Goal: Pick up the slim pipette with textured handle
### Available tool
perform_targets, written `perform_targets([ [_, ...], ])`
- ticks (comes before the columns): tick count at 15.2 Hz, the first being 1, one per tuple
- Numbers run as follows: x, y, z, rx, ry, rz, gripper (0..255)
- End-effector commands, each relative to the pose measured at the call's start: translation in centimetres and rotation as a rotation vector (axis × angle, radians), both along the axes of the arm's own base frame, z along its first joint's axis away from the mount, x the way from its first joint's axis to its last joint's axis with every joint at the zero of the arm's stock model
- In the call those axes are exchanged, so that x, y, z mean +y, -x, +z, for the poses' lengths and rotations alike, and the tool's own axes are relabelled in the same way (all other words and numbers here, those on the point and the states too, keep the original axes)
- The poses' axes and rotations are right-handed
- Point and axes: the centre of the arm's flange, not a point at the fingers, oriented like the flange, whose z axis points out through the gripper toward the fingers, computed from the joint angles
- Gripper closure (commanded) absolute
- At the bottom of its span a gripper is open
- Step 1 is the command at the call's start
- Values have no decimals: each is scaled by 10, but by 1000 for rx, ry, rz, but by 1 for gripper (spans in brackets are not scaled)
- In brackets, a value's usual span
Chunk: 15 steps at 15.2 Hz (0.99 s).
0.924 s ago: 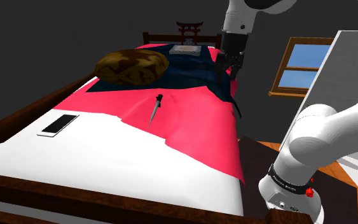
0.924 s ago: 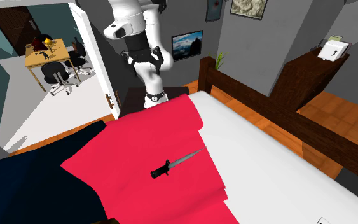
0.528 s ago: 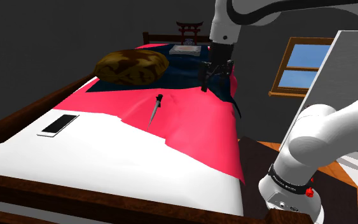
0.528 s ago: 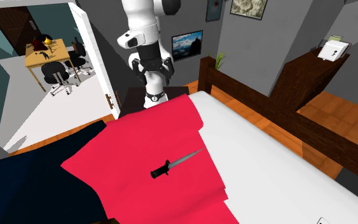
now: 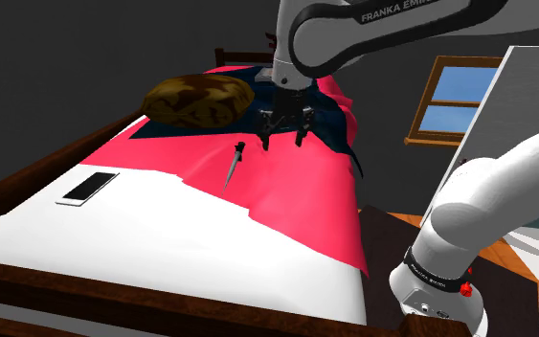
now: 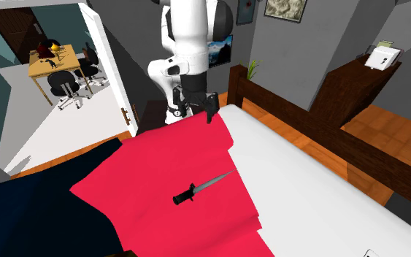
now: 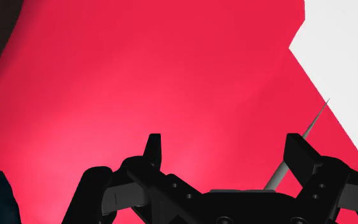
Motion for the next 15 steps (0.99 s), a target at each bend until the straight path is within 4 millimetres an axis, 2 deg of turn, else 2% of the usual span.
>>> perform_targets([
  [1,14,-19,-15,-16,12,-75,0],
  [7,46,-83,-49,-56,55,-285,0],
  [13,63,-152,-82,-97,98,-494,0],
  [15,63,-157,-89,-100,101,-507,0],
])
